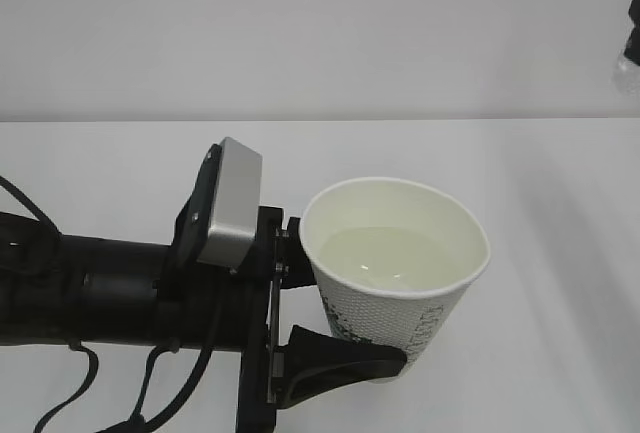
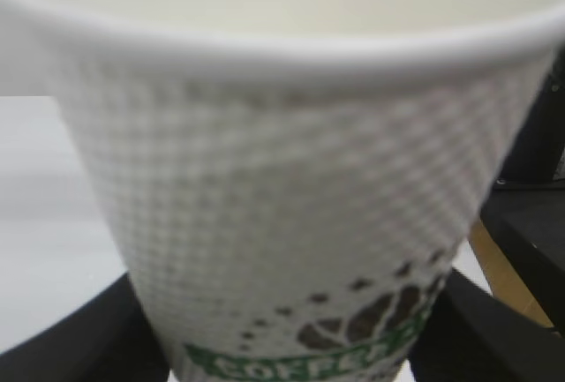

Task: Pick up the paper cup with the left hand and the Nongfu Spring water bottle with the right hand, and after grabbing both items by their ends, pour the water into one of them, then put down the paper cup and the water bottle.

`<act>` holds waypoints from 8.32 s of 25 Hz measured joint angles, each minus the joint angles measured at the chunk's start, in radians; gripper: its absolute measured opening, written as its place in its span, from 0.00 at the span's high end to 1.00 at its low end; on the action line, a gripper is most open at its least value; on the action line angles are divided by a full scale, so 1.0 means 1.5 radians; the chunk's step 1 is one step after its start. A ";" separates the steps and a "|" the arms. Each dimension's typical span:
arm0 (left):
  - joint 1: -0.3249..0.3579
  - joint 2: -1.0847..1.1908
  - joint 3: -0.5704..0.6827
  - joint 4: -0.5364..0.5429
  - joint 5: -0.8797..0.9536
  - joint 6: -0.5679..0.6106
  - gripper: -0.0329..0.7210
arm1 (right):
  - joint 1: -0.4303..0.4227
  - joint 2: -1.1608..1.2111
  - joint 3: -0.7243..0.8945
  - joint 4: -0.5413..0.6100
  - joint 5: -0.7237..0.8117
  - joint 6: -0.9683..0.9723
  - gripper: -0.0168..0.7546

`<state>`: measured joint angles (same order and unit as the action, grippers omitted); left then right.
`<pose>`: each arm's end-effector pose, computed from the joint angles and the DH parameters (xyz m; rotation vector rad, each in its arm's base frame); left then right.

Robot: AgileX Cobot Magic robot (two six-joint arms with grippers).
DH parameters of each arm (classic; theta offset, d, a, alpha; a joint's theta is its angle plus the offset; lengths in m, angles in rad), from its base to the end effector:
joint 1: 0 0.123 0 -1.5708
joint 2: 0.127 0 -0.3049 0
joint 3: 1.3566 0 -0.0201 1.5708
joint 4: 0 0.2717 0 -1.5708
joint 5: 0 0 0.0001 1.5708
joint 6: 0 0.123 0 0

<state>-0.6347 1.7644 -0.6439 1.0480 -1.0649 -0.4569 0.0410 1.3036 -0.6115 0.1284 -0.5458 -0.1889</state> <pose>0.2098 -0.2702 0.1655 1.3138 1.3693 -1.0671 0.3149 0.0047 0.2791 -0.0470 1.6334 -0.0835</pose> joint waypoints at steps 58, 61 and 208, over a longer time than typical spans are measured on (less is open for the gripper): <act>0.000 0.000 0.000 -0.022 0.008 0.000 0.27 | 0.000 0.422 -0.074 -0.079 -0.250 0.066 0.35; 0.000 0.001 0.000 -0.028 0.009 0.000 0.27 | 0.000 0.422 -0.074 -0.079 -0.250 0.066 0.35; 0.468 0.370 -0.202 -0.646 -0.050 0.225 0.09 | 0.000 0.422 -0.074 -0.079 -0.250 0.066 0.35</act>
<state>0.0668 2.3198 -0.9472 0.0789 -1.1405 -0.1192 0.0410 1.9366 -0.7228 0.0096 -0.9209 -0.0900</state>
